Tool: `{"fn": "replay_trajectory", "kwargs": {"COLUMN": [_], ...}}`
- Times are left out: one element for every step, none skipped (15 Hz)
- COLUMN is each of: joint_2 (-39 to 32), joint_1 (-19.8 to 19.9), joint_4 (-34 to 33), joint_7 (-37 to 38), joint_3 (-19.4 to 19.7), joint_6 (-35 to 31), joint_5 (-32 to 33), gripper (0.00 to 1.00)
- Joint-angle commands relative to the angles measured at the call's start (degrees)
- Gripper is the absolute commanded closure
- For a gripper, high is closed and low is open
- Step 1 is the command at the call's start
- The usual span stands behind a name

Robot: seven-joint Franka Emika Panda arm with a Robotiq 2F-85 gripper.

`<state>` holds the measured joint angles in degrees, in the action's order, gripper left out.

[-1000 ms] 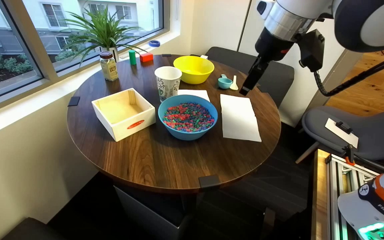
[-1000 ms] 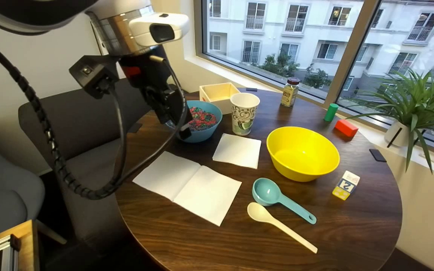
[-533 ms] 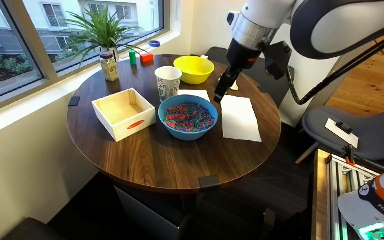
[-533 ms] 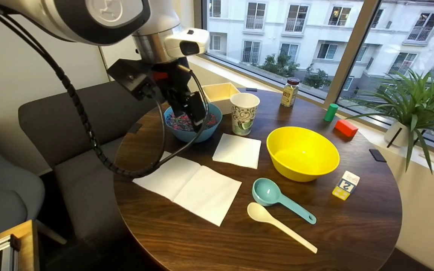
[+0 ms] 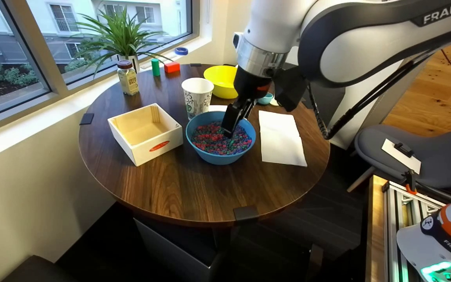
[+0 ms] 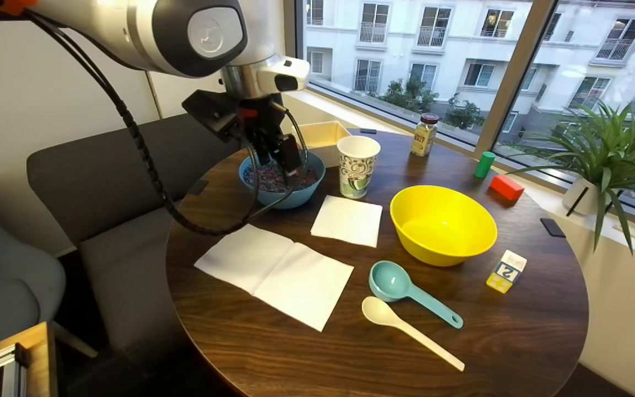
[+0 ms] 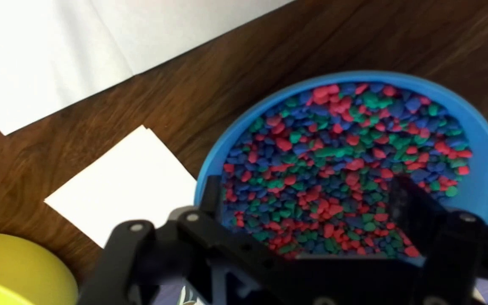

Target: Put some of the contents of the blue bowl onto the napkin and then fold the napkin to cover the contents

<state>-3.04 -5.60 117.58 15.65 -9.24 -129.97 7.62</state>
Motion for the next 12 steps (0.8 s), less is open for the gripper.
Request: {"fn": "replay_trajectory", "kwargs": {"joint_2": [-4.18, -4.84, -5.42, -6.00, -6.49, -7.07, -7.48, -7.87, -8.19, -8.50, -8.80, -9.04], "joint_1": [-1.15, -1.22, -1.32, -1.42, -1.51, -1.57, -1.67, -1.78, -1.87, -1.96, -2.06, -2.13], "joint_4": [-3.71, -4.33, -4.84, -5.38, -5.83, -6.21, -6.58, -6.86, -7.06, -7.27, -7.51, -7.71], "joint_7": [1.42, 1.41, 1.30, 1.27, 1.25, 1.08, 1.10, 1.04, 0.97, 0.97, 0.94, 0.94], "joint_3": [1.02, 1.22, 1.38, 1.53, 1.65, 1.73, 1.83, 1.89, 1.94, 2.02, 2.12, 2.19], "joint_6": [0.52, 0.44, 0.31, 0.33, 0.34, 0.42, 0.42, 0.50, 0.58, 0.61, 0.67, 0.73], "joint_5": [0.00, -0.01, -0.09, -0.06, -0.11, -0.28, -0.22, -0.25, -0.26, -0.19, -0.22, -0.23], "gripper": [0.00, 0.00, 0.00, 0.00, 0.00, 0.01, 0.09, 0.26, 0.30, 0.38, 0.48, 0.55]}}
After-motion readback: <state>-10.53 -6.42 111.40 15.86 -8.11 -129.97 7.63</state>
